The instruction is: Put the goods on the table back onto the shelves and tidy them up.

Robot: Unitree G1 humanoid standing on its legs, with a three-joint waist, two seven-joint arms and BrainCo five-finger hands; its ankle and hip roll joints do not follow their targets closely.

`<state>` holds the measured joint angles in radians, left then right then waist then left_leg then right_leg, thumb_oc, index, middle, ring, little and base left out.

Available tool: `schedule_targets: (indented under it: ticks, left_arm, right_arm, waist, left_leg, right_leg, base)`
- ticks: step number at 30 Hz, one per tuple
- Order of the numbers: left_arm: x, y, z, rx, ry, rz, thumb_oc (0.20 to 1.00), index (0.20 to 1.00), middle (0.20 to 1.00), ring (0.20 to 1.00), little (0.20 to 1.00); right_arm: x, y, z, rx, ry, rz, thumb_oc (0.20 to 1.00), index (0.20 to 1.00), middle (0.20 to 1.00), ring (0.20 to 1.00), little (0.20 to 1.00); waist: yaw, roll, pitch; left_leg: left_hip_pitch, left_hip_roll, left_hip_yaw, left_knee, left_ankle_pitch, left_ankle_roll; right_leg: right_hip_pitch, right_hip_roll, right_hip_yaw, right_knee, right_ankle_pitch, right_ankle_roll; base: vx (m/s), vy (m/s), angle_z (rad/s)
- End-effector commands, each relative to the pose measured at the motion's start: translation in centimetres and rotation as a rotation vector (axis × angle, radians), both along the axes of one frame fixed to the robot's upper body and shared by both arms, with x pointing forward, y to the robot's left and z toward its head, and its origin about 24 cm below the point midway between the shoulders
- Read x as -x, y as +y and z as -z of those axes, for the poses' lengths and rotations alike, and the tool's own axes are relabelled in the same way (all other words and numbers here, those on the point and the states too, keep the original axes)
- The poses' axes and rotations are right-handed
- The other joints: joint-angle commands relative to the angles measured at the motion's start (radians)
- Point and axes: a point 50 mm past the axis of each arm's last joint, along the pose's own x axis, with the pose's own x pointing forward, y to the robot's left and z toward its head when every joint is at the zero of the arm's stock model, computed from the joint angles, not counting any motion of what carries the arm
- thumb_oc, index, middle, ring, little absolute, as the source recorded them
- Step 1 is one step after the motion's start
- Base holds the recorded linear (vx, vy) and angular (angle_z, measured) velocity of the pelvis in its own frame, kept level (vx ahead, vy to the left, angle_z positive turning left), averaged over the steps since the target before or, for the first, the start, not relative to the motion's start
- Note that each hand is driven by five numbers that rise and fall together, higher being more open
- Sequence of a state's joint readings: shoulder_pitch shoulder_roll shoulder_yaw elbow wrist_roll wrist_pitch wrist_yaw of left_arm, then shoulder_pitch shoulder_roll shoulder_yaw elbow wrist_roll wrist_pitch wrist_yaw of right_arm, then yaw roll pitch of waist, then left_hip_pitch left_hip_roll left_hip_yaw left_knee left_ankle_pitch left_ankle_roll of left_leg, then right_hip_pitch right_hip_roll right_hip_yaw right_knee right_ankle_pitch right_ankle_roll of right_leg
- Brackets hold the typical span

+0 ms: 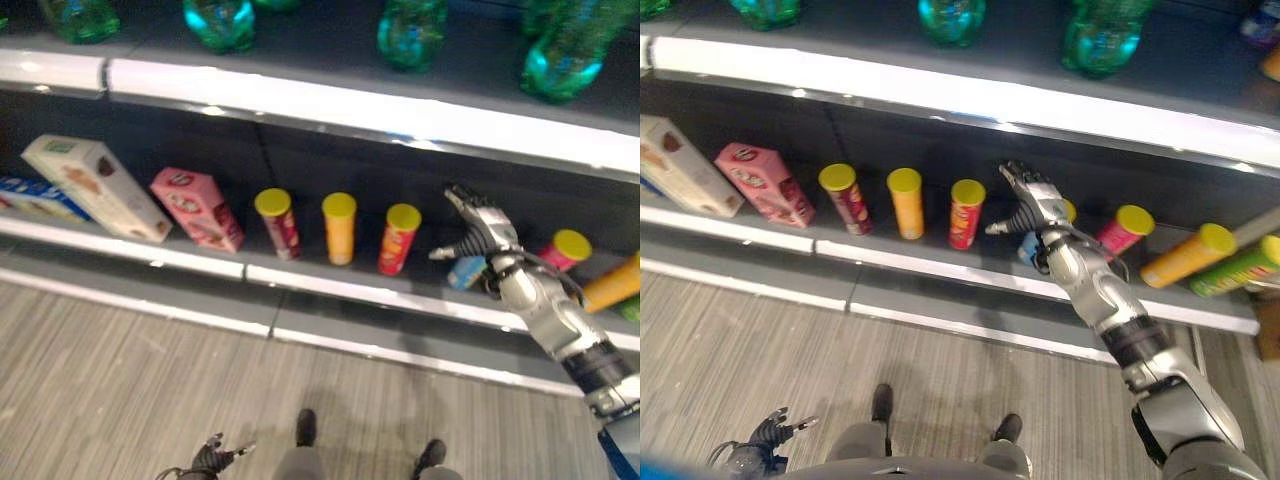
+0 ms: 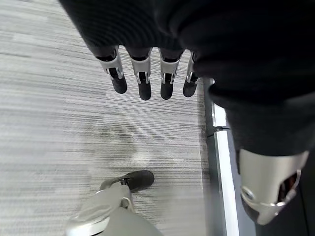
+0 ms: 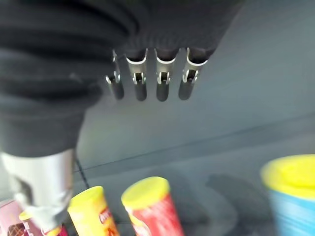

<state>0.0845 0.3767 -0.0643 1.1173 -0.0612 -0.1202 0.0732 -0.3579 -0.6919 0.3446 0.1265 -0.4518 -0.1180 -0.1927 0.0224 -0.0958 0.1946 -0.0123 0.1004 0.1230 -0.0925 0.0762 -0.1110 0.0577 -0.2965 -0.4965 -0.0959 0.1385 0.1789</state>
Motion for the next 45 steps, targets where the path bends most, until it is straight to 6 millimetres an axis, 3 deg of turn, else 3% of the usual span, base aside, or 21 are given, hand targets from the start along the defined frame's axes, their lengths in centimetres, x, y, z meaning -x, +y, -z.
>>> schedule_targets:
  ticks: [1, 6, 8, 10, 11, 13, 19, 20, 22, 26, 27, 29, 33, 35, 36, 39, 41, 42, 43, 44, 45]
  left_arm:
    - [-0.4, 0.9, -0.2, -0.052, 0.024, 0.026, 1.000, 1.000, 1.000, 1.000, 1.000]
    - [0.3, 0.5, 0.2, -0.049, 0.041, -0.006, 1.000, 1.000, 1.000, 1.000, 1.000]
    - [0.3, 0.5, 0.2, -0.049, 0.041, -0.004, 1.000, 1.000, 1.000, 1.000, 1.000]
    - [0.4, 0.3, 0.3, -0.050, 0.044, -0.004, 1.000, 1.000, 1.000, 1.000, 1.000]
    - [0.3, 0.3, 0.3, -0.050, 0.044, -0.002, 1.000, 1.000, 1.000, 1.000, 1.000]
    - [0.2, 0.0, 0.4, -0.055, 0.052, 0.014, 1.000, 1.000, 1.000, 1.000, 1.000]
    - [-0.9, -0.4, 0.3, -0.057, 0.033, 0.036, 1.000, 1.000, 1.000, 1.000, 1.000]
    - [-2.1, -0.9, 0.0, -0.037, -0.024, 0.048, 1.000, 1.000, 1.000, 1.000, 1.000]
    - [-2.7, -0.9, -0.3, -0.034, -0.051, 0.050, 1.000, 1.000, 1.000, 1.000, 1.000]
    - [-3.1, -0.1, -1.0, -0.036, -0.110, 0.025, 1.000, 1.000, 1.000, 1.000, 1.000]
    - [-3.0, -0.1, -1.0, -0.034, -0.110, 0.023, 1.000, 1.000, 1.000, 1.000, 1.000]
    - [-2.3, 0.6, -1.3, -0.034, -0.120, -0.017, 1.000, 1.000, 1.000, 1.000, 1.000]
    - [-1.2, 0.9, -1.1, -0.024, -0.112, -0.058, 1.000, 1.000, 1.000, 1.000, 1.000]
    - [-1.1, 0.5, -0.8, -0.003, -0.120, -0.109, 1.000, 1.000, 1.000, 1.000, 1.000]
    - [-1.3, 0.1, -0.7, 0.019, -0.138, -0.145, 1.000, 1.000, 1.000, 1.000, 1.000]
    - [-1.7, -0.4, -0.8, 0.044, -0.182, -0.173, 1.000, 1.000, 1.000, 1.000, 1.000]
    - [-2.1, -0.8, -1.0, 0.061, -0.211, -0.159, 1.000, 1.000, 1.000, 1.000, 1.000]
    - [-2.1, -0.8, -1.0, 0.061, -0.211, -0.159, 1.000, 1.000, 1.000, 1.000, 1.000]
    - [-2.3, -1.3, -1.1, 0.091, -0.233, -0.162, 1.000, 1.000, 1.000, 1.000, 1.000]
    - [-2.2, -1.4, -1.0, 0.099, -0.233, -0.156, 1.000, 1.000, 1.000, 1.000, 1.000]
    - [-2.2, -1.4, -1.1, 0.098, -0.234, -0.156, 1.000, 1.000, 1.000, 1.000, 1.000]
  right_arm:
    - [-0.3, -0.9, -3.3, -0.018, -0.099, -0.028, 1.000, 1.000, 1.000, 1.000, 1.000]
    - [3.8, -3.8, -2.0, -0.067, -0.088, 0.048, 1.000, 1.000, 1.000, 1.000, 1.000]
    - [3.9, -3.9, -2.0, -0.068, -0.087, 0.050, 1.000, 1.000, 1.000, 1.000, 1.000]
    - [5.4, -4.8, -1.7, -0.106, -0.096, 0.091, 1.000, 1.000, 1.000, 1.000, 1.000]
    - [5.4, -4.8, -1.7, -0.107, -0.096, 0.092, 1.000, 1.000, 1.000, 1.000, 1.000]
    - [6.6, -5.5, -0.7, -0.222, -0.075, 0.139, 1.000, 1.000, 1.000, 1.000, 1.000]
    - [8.0, -5.5, 1.9, -0.385, 0.030, 0.172, 1.000, 1.000, 1.000, 1.000, 1.000]
    - [7.8, -5.5, 2.5, -0.417, 0.058, 0.178, 1.000, 1.000, 1.000, 1.000, 1.000]
    - [7.5, -5.8, 3.0, -0.432, 0.078, 0.196, 1.000, 1.000, 1.000, 1.000, 1.000]
    - [7.0, -6.9, 3.2, -0.415, 0.083, 0.254, 1.000, 1.000, 1.000, 1.000, 1.000]
    - [7.0, -6.9, 3.3, -0.414, 0.084, 0.255, 1.000, 1.000, 1.000, 1.000, 1.000]
    - [6.8, -7.5, 3.3, -0.411, 0.083, 0.279, 1.000, 1.000, 1.000, 1.000, 1.000]
    - [6.4, -8.1, 2.6, -0.384, 0.068, 0.283, 1.000, 1.000, 1.000, 1.000, 1.000]
    - [6.5, -8.7, 1.7, -0.377, 0.039, 0.285, 1.000, 1.000, 1.000, 1.000, 1.000]
    - [6.7, -9.3, 0.8, -0.356, -0.001, 0.283, 1.000, 1.000, 1.000, 1.000, 1.000]
    - [7.0, -9.9, 0.2, -0.327, -0.023, 0.295, 1.000, 1.000, 1.000, 1.000, 1.000]
    - [6.7, -9.9, -0.2, -0.304, -0.029, 0.286, 1.000, 1.000, 1.000, 1.000, 1.000]
    - [6.7, -9.9, -0.2, -0.304, -0.029, 0.287, 1.000, 1.000, 1.000, 1.000, 1.000]
    - [6.3, -9.5, -0.5, -0.306, -0.030, 0.261, 1.000, 1.000, 1.000, 1.000, 1.000]
    - [6.1, -9.4, -0.6, -0.311, -0.035, 0.258, 1.000, 1.000, 1.000, 1.000, 1.000]
    - [6.1, -9.4, -0.6, -0.312, -0.035, 0.257, 1.000, 1.000, 1.000, 1.000, 1.000]
  waist:
    - [0.017, 0.002, -0.023]
    - [-0.063, -0.008, -0.049]
    - [-0.060, -0.011, -0.052]
    - [-0.100, -0.012, -0.056]
    - [-0.098, -0.015, -0.058]
    - [-0.139, -0.017, -0.059]
    - [-0.185, -0.016, -0.042]
    - [-0.175, 0.003, -0.019]
    - [-0.164, 0.020, -0.017]
    - [-0.131, 0.026, -0.019]
    - [-0.127, 0.029, -0.017]
    - [-0.096, 0.017, -0.029]
    - [-0.076, 0.006, -0.040]
    - [-0.086, 0.034, -0.034]
    - [-0.100, 0.058, -0.026]
    - [-0.102, 0.086, -0.017]
    - [-0.077, 0.079, 0.004]
    - [-0.081, 0.079, 0.002]
    - [-0.067, 0.045, 0.010]
    - [-0.070, 0.039, 0.012]
    - [-0.066, 0.038, 0.013]
  left_leg:
    - [0.043, 0.033, 0.043, 0.005, -0.107, -0.011]
    - [0.114, 0.030, 0.107, 0.005, -0.136, 0.003]
    - [0.110, 0.027, 0.108, 0.005, -0.132, 0.005]
    - [0.138, 0.019, 0.137, 0.005, -0.145, 0.014]
    - [0.134, 0.016, 0.138, 0.005, -0.141, 0.015]
    - [0.152, 0.009, 0.167, 0.005, -0.151, 0.024]
    - [0.160, 0.006, 0.219, 0.005, -0.148, 0.033]
    - [0.162, 0.036, 0.278, 0.005, -0.139, 0.027]
    - [0.170, 0.083, 0.320, 0.007, -0.142, 0.011]
    - [0.169, 0.178, 0.381, 0.021, -0.104, -0.034]
    - [0.175, 0.182, 0.385, 0.021, -0.106, -0.039]
    - [0.186, 0.225, 0.431, 0.049, -0.082, -0.066]
    - [0.207, 0.295, 0.467, 0.101, -0.061, -0.119]
    - [0.202, 0.374, 0.466, 0.151, -0.018, -0.149]
    - [0.158, 0.463, 0.466, 0.262, 0.103, -0.151]
    - [0.138, 0.535, 0.437, 0.396, 0.211, -0.151]
    - [0.057, 0.448, 0.267, 0.455, 0.155, -0.123]
    - [0.047, 0.448, 0.261, 0.461, 0.152, -0.121]
    - [-0.040, 0.324, 0.166, 0.497, 0.022, -0.061]
    - [-0.047, 0.296, 0.187, 0.483, -0.020, -0.046]
    - [-0.042, 0.295, 0.195, 0.482, -0.024, -0.044]
  right_leg:
    - [0.017, -0.066, 0.024, 0.110, -0.033, 0.057]
    - [0.001, -0.067, 0.108, 0.131, -0.021, 0.064]
    - [-0.003, -0.070, 0.110, 0.129, -0.017, 0.064]
    - [-0.022, -0.072, 0.159, 0.142, 0.006, 0.074]
    - [-0.026, -0.075, 0.160, 0.141, 0.010, 0.074]
    - [-0.047, -0.077, 0.210, 0.154, 0.031, 0.080]
    - [-0.109, -0.080, 0.265, 0.160, 0.078, 0.083]
    - [-0.134, -0.118, 0.163, 0.170, 0.099, 0.083]
    - [-0.122, -0.168, 0.096, 0.165, 0.110, 0.083]
    - [-0.104, -0.273, 0.026, 0.135, 0.202, 0.083]
    - [-0.100, -0.266, 0.031, 0.127, 0.207, 0.083]
    - [-0.084, -0.299, -0.046, 0.122, 0.226, 0.083]
    - [-0.056, -0.254, -0.081, 0.091, 0.155, 0.083]
    - [-0.057, -0.199, -0.078, 0.113, 0.065, 0.083]
    - [-0.040, -0.130, -0.088, 0.103, 0.011, 0.056]
    - [0.017, 0.004, -0.082, 0.027, -0.070, -0.013]
    - [0.013, 0.059, -0.015, 0.016, -0.123, -0.040]
    - [0.011, 0.058, -0.019, 0.016, -0.123, -0.040]
    - [0.021, 0.105, 0.044, 0.009, -0.144, -0.061]
    - [0.022, 0.131, 0.064, 0.009, -0.150, -0.067]
    - [0.021, 0.128, 0.069, 0.010, -0.151, -0.065]
  base:
    - [0.01, 0.072, -0.44]
    - [0.03, 0.100, -0.43]
    - [0.00, 0.062, -0.39]
    - [0.02, 0.112, -0.35]
    - [0.02, 0.143, -0.37]
    - [0.00, 0.121, -0.52]
    - [-0.06, 0.031, -0.51]
    - [-0.12, -0.112, -0.58]
    - [-0.09, -0.194, -1.62]
    - [-0.07, -0.322, -0.74]
    - [-0.04, -0.388, -0.86]
    - [-0.01, -0.400, -0.96]
    - [0.04, -0.315, -0.91]
    - [0.09, -0.506, -0.57]
    - [0.08, -0.504, -0.45]
    - [0.11, -0.460, -0.44]
    - [0.11, -0.332, -0.63]
    - [0.15, -0.419, -0.82]
    - [0.16, -0.387, -1.08]
    - [0.16, -0.382, -0.85]
    - [0.13, -0.181, -0.49]
